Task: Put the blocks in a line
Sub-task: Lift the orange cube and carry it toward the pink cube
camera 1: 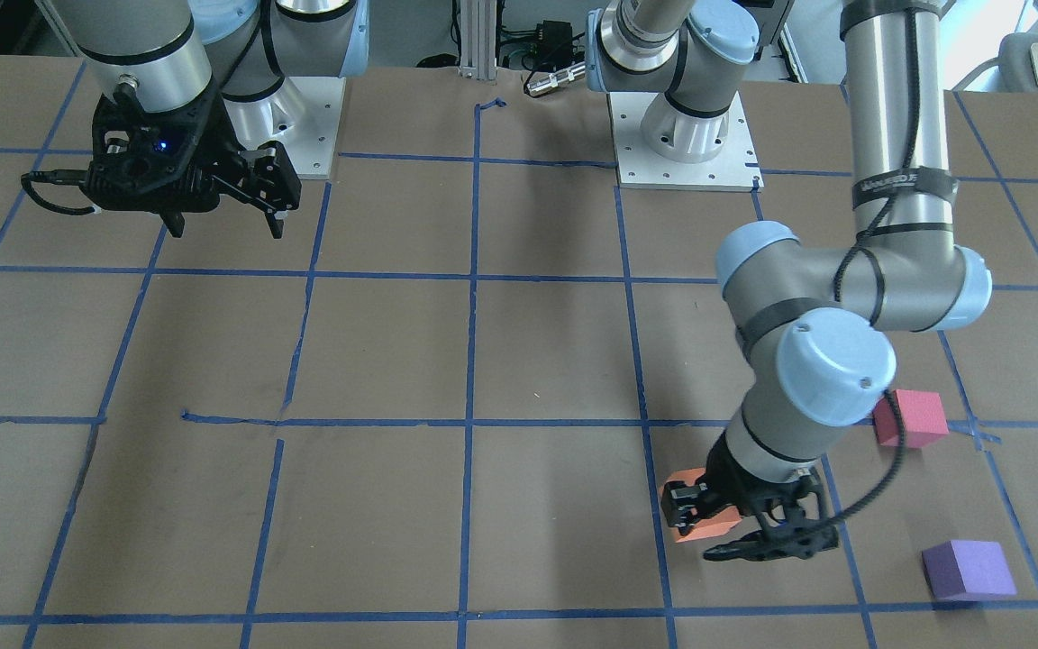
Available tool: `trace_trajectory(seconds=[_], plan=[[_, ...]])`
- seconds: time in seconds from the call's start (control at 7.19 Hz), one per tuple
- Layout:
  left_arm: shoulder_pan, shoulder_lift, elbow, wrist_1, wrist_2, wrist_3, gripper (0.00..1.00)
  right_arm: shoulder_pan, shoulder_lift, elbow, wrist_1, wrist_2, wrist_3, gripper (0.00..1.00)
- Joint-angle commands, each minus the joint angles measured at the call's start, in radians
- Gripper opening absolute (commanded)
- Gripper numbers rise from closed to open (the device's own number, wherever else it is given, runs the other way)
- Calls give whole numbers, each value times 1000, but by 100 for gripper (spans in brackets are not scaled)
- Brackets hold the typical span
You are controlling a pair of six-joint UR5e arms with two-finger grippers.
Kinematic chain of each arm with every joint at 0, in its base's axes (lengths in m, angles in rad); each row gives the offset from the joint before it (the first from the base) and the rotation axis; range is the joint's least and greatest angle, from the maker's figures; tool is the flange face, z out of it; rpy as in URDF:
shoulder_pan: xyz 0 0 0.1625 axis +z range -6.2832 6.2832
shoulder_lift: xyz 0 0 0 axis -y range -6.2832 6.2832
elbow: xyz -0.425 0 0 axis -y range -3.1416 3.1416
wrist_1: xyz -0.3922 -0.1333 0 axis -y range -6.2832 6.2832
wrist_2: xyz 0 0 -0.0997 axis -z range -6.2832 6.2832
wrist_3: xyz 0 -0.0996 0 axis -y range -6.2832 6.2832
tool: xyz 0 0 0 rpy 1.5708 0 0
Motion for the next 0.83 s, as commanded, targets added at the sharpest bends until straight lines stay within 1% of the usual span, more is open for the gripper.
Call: trace_trajectory(seconds=[0.0,0.28,0.42,0.56,0.7], plan=[[154,19,1,-33,-12,174,3,1,1,-1,1,1,0,100],[254,-10,15,-33,-20,319,5,0,1,-1,-1,-1,-1,100],[302,-18,16,-35,-20,355,6,1,1,-1,-1,-1,-1,100],[330,-13,19,-36,-9,358,5,0,1,-1,1,-1,-1,100],[357,-16,28,-35,-6,367,0,1,1,-1,1,-1,-1,100]])
